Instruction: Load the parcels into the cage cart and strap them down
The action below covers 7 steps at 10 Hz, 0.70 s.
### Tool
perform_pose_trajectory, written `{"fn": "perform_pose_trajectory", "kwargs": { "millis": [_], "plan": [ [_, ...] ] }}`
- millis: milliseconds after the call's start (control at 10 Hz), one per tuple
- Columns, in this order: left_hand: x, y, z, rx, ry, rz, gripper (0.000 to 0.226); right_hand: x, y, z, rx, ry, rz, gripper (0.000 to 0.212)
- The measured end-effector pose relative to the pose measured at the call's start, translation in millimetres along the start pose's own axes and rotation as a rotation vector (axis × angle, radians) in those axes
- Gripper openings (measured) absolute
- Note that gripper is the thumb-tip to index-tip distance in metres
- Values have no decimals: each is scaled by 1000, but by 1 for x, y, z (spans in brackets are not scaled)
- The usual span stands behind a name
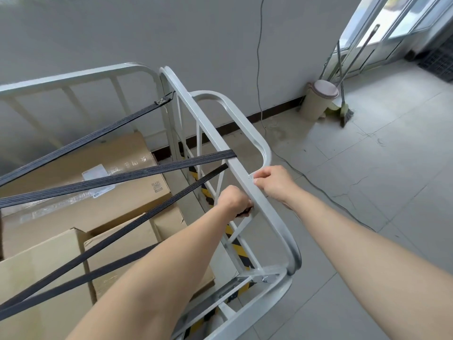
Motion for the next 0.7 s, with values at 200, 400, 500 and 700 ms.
{"fn": "perform_pose_trajectory", "kwargs": {
  "millis": [200,400,500,700],
  "plan": [
    [6,-13,-4,-29,-50,-20,25,8,-7,1,10,-16,5,16],
    [28,-11,5,-239,-73,-88,20,22,-40,14,77,-44,65,17],
    [41,-18,22,-426,-59,-89,21,29,-59,15,109,-63,108,18],
    [62,-54,67,-691,119,-74,27,50,-101,1,125,-135,174,12]
  ]
}}
Point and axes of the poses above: each hand's wrist, its own x-axis away from the middle knuckle, its own z-axis out of the back of the hand, y = z × x, the point moved 8 cm from there along -x, towards the middle knuckle, and after that the axes turned 10 degrees about z, right-handed, at the moved point
